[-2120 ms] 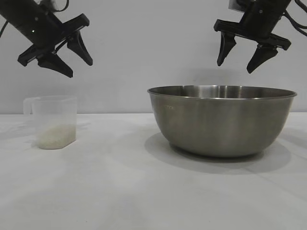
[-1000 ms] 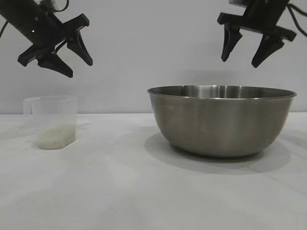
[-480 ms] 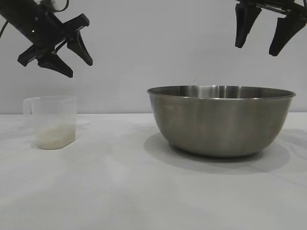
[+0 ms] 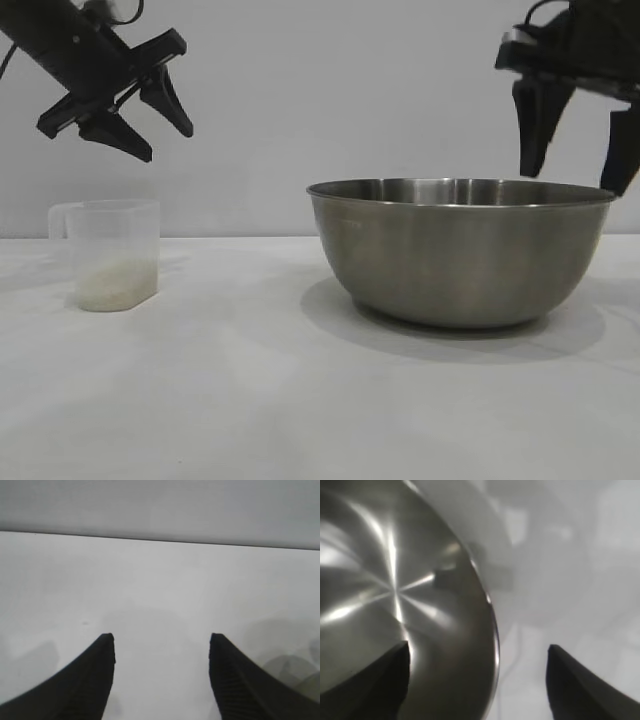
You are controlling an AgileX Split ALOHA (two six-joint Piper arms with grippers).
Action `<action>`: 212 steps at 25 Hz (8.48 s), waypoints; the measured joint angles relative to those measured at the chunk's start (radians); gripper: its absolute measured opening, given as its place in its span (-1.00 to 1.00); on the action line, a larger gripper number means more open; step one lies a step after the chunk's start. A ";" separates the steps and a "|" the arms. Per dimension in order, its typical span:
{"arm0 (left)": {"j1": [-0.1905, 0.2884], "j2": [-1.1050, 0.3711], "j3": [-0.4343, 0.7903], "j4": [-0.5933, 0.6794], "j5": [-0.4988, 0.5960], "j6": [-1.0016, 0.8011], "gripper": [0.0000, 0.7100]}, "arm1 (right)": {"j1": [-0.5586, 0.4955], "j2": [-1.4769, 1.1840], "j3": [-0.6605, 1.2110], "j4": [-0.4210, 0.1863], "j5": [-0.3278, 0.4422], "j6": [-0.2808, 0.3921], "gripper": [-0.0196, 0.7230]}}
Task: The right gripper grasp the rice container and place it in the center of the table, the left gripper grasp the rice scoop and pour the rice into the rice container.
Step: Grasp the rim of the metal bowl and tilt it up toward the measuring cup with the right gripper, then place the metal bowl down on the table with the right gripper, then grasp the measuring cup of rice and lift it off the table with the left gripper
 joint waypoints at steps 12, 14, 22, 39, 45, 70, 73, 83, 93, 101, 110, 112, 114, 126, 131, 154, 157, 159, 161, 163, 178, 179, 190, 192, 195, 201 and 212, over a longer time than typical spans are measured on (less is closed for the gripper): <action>0.000 0.000 0.000 0.000 -0.002 0.002 0.17 | 0.055 0.039 -0.017 0.073 -0.016 -0.041 -0.95; 0.000 0.000 0.000 0.000 -0.002 0.002 0.17 | 0.094 0.039 -0.035 0.083 -0.016 -0.044 -0.95; 0.000 0.000 0.000 0.000 -0.002 0.002 0.17 | 0.182 0.066 -0.057 0.119 -0.013 -0.044 -0.95; 0.000 0.000 0.000 0.000 0.015 0.004 0.17 | 0.187 0.068 -0.103 -0.022 -0.012 -0.044 0.52; 0.000 0.000 0.000 0.000 0.017 0.004 0.17 | 0.176 -0.004 -0.195 -0.088 -0.002 -0.042 0.52; 0.000 0.000 0.000 -0.002 -0.011 0.004 0.17 | -0.112 -0.690 0.090 -0.225 0.031 0.001 0.52; 0.000 0.000 0.000 -0.002 -0.023 0.004 0.17 | -0.112 -0.818 0.207 -0.218 0.033 0.001 0.52; -0.004 0.000 0.000 -0.004 -0.030 0.004 0.17 | -0.112 -1.272 0.637 -0.212 0.037 0.001 0.52; -0.004 0.000 0.000 -0.004 -0.048 0.004 0.17 | -0.112 -1.777 1.060 -0.212 -0.050 0.001 0.52; -0.004 0.000 0.000 -0.004 -0.052 0.004 0.17 | -0.112 -2.004 1.089 -0.218 -0.068 0.018 0.52; -0.004 0.000 0.000 -0.002 -0.052 0.011 0.17 | -0.112 -2.148 1.097 -0.218 -0.071 0.021 0.52; -0.004 0.000 0.000 0.003 -0.053 0.011 0.17 | -0.112 -2.155 1.097 -0.218 -0.071 0.021 0.52; 0.005 -0.006 0.000 0.030 -0.043 0.013 0.17 | -0.112 -2.155 1.097 -0.216 -0.071 0.021 0.52; 0.125 -0.241 0.000 0.311 0.188 -0.039 0.17 | -0.112 -2.155 1.097 -0.214 -0.071 0.022 0.52; 0.144 -0.334 0.000 0.537 0.326 -0.237 0.17 | -0.112 -2.155 1.097 -0.214 -0.071 0.023 0.52; 0.144 -0.622 0.269 0.904 0.558 -0.559 0.17 | -0.112 -2.155 1.097 -0.212 -0.071 0.024 0.52; 0.144 -0.693 0.400 0.878 0.449 -0.559 0.17 | -0.112 -2.155 1.097 -0.212 -0.071 0.024 0.52; 0.144 -0.743 0.493 0.852 0.363 -0.551 0.17 | -0.112 -2.155 1.097 -0.212 -0.071 0.024 0.52; 0.144 -0.784 0.576 0.809 0.260 -0.518 0.17 | -0.112 -2.155 1.097 -0.212 -0.071 0.024 0.52; 0.144 -0.820 0.655 0.746 0.162 -0.462 0.17 | -0.112 -2.155 1.097 -0.212 -0.071 0.024 0.52; -0.062 -0.843 0.997 0.104 -0.416 0.084 0.17 | -0.112 -2.155 1.097 -0.212 -0.071 0.024 0.52; -0.069 -0.843 0.997 0.103 -0.430 0.086 0.17 | -0.112 -2.155 1.097 -0.212 -0.071 0.024 0.52; -0.076 -0.843 0.997 -0.204 -0.404 0.064 0.17 | -0.112 -2.155 1.097 -0.208 -0.071 0.024 0.52; -0.076 -0.843 0.997 -0.280 -0.342 0.062 0.17 | -0.112 -2.155 1.097 -0.206 -0.071 0.024 0.52; -0.076 -0.843 0.997 -0.334 -0.241 0.093 0.17 | -0.112 -2.155 1.097 -0.206 -0.071 0.024 0.52; -0.078 -0.843 0.997 -0.263 -0.127 0.509 0.17 | -0.112 -2.155 1.097 -0.206 -0.071 0.024 0.52; -0.078 -0.706 0.997 0.131 -0.189 0.674 0.17 | -0.112 -2.155 1.097 -0.206 -0.071 0.024 0.52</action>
